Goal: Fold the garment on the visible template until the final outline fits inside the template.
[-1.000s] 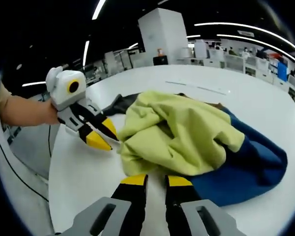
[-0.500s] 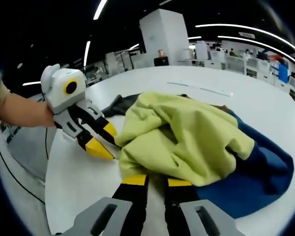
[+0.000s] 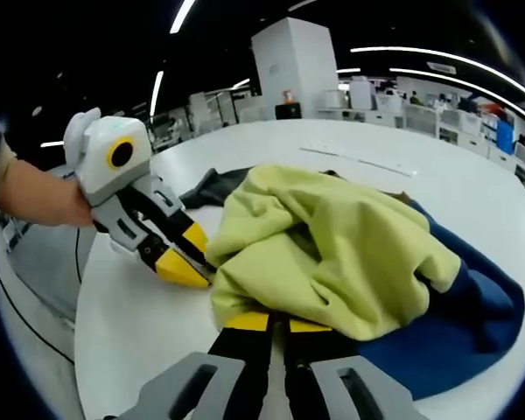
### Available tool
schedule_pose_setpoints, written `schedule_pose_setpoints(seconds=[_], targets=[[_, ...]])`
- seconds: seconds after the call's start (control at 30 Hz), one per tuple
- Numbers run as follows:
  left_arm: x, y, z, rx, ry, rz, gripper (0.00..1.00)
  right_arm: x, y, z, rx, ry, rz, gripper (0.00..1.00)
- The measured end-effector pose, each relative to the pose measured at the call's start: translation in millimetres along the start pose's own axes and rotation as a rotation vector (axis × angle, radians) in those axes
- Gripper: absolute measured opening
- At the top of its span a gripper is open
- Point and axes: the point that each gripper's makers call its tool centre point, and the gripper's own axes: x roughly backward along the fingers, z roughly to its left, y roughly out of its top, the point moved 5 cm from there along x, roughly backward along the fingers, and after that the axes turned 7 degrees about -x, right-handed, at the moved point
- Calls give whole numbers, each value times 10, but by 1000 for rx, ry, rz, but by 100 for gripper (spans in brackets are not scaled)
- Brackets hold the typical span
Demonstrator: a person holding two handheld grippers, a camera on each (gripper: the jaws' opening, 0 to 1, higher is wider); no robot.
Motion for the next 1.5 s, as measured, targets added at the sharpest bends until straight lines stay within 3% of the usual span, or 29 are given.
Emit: schedule_pose_setpoints(seconds=[0.43,0.9,1.5], targets=[[-4,0,14,14,23,11,0,13,-9,21,27,-27,1,0],[312,-76,60,114,88,-30,0,321,-81,17,7,-53,-26,0],[724,-375,70,221,167,-35,0,732,-301,33,-38,-102,-61,0]])
